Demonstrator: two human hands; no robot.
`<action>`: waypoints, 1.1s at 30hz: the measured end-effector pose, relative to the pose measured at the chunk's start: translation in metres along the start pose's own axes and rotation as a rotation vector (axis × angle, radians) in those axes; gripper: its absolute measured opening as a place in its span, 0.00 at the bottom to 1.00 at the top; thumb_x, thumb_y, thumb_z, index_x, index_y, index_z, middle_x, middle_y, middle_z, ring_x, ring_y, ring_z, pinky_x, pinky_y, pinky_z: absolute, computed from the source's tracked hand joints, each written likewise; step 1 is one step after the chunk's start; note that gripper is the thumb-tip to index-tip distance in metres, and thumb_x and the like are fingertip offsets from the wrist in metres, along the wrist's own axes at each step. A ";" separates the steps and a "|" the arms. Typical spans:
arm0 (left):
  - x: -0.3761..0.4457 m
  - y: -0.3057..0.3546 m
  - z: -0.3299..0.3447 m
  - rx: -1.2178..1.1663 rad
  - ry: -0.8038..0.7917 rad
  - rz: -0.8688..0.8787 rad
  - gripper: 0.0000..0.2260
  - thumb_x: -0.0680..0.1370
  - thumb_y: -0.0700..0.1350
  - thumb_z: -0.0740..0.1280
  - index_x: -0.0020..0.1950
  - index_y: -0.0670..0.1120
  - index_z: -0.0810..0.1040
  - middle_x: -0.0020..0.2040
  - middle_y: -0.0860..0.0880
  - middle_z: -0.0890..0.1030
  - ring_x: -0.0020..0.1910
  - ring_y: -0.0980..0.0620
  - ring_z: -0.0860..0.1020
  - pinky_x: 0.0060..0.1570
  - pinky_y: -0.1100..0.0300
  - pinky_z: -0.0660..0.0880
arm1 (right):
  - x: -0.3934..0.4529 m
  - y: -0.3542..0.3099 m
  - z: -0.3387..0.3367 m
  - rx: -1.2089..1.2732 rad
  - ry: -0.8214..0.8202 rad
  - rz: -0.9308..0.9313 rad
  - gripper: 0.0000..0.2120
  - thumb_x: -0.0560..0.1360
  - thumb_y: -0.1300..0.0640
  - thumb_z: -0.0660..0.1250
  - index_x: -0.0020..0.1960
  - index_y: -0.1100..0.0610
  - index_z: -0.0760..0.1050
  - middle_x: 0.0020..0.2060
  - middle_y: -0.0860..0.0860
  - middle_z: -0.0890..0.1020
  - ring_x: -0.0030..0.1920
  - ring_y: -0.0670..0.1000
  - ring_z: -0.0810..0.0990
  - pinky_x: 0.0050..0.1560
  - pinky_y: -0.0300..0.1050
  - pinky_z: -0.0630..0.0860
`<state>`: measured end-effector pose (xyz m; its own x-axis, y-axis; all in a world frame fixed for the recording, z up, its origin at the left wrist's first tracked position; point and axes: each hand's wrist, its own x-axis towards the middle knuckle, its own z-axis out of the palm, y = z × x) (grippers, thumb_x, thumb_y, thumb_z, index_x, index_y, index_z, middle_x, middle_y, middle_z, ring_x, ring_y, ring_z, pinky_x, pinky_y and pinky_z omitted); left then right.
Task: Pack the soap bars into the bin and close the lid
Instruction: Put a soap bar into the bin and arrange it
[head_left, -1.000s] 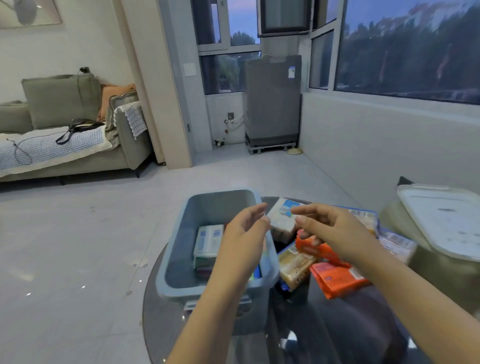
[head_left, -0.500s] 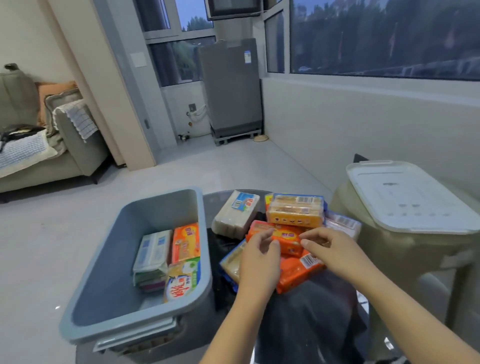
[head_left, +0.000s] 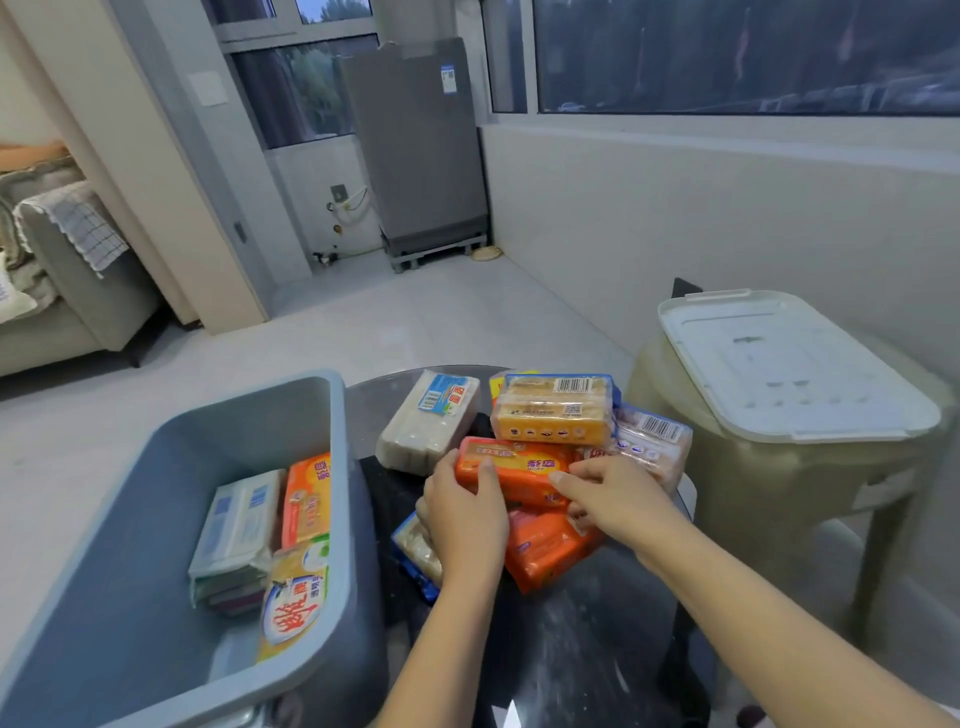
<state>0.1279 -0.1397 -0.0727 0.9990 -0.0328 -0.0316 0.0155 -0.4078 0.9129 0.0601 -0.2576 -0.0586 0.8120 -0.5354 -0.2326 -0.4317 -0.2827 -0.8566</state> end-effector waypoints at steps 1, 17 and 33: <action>-0.002 -0.001 -0.002 -0.025 0.010 0.008 0.17 0.78 0.50 0.63 0.66 0.49 0.71 0.61 0.49 0.73 0.65 0.48 0.68 0.65 0.46 0.69 | -0.001 0.000 0.001 -0.013 0.014 -0.004 0.16 0.75 0.48 0.64 0.58 0.55 0.76 0.39 0.46 0.78 0.44 0.48 0.80 0.51 0.47 0.79; -0.054 -0.024 -0.010 -0.112 -0.114 -0.054 0.10 0.75 0.50 0.69 0.46 0.46 0.71 0.47 0.50 0.76 0.46 0.52 0.76 0.37 0.63 0.70 | -0.014 0.024 -0.010 -0.184 0.093 -0.042 0.24 0.74 0.48 0.65 0.69 0.51 0.67 0.64 0.51 0.74 0.59 0.50 0.75 0.47 0.40 0.71; -0.063 -0.026 -0.027 -0.470 -0.202 -0.328 0.18 0.74 0.46 0.71 0.60 0.41 0.73 0.54 0.43 0.81 0.48 0.49 0.81 0.36 0.62 0.74 | -0.039 0.029 0.000 0.144 0.005 0.101 0.19 0.72 0.47 0.68 0.58 0.58 0.77 0.42 0.46 0.81 0.42 0.43 0.77 0.37 0.36 0.71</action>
<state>0.0659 -0.1024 -0.0837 0.9117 -0.1645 -0.3765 0.3846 0.0192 0.9229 0.0158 -0.2448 -0.0744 0.7651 -0.5594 -0.3188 -0.4500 -0.1105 -0.8861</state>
